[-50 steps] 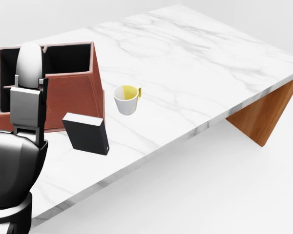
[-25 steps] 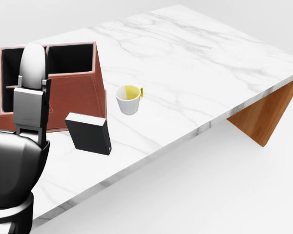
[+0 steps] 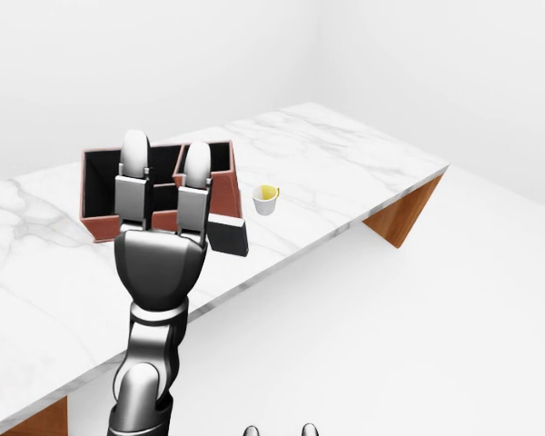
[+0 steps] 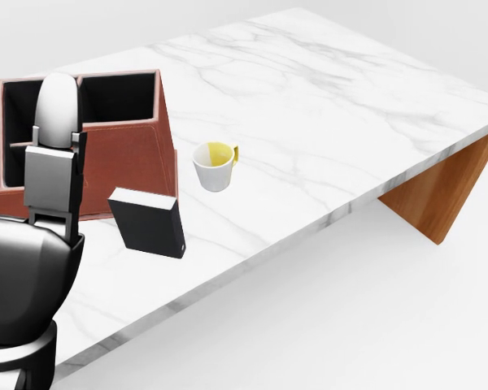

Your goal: Pick up the book and place it in the right compartment of the caddy.

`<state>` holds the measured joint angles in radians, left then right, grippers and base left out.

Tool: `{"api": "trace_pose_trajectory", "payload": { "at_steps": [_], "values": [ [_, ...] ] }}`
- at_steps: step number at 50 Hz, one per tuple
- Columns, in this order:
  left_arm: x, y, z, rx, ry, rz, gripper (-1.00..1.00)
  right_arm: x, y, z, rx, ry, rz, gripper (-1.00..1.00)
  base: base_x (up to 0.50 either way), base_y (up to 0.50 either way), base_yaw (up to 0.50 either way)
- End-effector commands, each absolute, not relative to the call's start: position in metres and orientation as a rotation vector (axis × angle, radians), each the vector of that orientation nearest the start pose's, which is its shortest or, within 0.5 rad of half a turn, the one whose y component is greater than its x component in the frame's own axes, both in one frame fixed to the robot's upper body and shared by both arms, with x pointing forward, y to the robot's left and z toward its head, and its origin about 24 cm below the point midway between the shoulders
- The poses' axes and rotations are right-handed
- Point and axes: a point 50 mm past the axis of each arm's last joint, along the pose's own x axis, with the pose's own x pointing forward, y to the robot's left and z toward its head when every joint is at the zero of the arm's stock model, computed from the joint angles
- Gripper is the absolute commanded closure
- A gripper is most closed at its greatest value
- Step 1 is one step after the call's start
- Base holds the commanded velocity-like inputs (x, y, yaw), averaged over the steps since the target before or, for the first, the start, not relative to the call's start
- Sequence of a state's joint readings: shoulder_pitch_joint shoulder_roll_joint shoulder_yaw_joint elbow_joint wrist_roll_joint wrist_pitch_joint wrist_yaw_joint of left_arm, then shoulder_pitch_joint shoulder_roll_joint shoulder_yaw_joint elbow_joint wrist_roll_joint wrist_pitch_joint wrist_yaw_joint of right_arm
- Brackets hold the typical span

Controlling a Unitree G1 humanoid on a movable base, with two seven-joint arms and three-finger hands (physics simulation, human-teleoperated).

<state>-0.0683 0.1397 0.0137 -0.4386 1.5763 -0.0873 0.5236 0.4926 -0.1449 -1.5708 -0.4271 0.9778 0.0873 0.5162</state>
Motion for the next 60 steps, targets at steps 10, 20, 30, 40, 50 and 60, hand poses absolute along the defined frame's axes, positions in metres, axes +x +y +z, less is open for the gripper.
{"api": "trace_pose_trajectory", "payload": {
  "at_steps": [10, 20, 30, 40, 50, 60],
  "values": [
    [0.2242, 0.1508, 0.1769, 1.541, -0.933, 0.688, -1.0, -0.0399, -0.3748, 0.1903, -0.132, -0.597, -0.735, -1.0, 0.0, 0.0, 0.0],
    [0.2217, 0.1507, 0.1795, 1.532, -0.943, 0.698, -1.0, -0.0402, -0.3744, 0.1914, -0.132, -0.599, -0.733, -1.0, 0.12, -0.08, 0.0],
    [0.2225, 0.1511, 0.1785, 1.534, -0.939, 0.695, -1.0, -0.0402, -0.3745, 0.1906, -0.133, -0.596, -0.734, -1.0, 0.18, -0.11, 0.0],
    [0.2223, 0.1516, 0.1789, 1.53, -0.938, 0.697, -1.0, -0.0405, -0.3744, 0.1898, -0.13, -0.596, -0.734, -1.0, 0.19, -0.12, 0.0],
    [0.2233, 0.1512, 0.1777, 1.534, -0.934, 0.692, -1.0, -0.0403, -0.3746, 0.1891, -0.133, -0.591, -0.738, -1.0, 0.19, -0.12, 0.0],
    [0.2237, 0.151, 0.1776, 1.534, -0.935, 0.69, -1.0, -0.0403, -0.3751, 0.1892, -0.135, -0.588, -0.743, -1.0, 0.19, -0.12, 0.0]
  ]
}}
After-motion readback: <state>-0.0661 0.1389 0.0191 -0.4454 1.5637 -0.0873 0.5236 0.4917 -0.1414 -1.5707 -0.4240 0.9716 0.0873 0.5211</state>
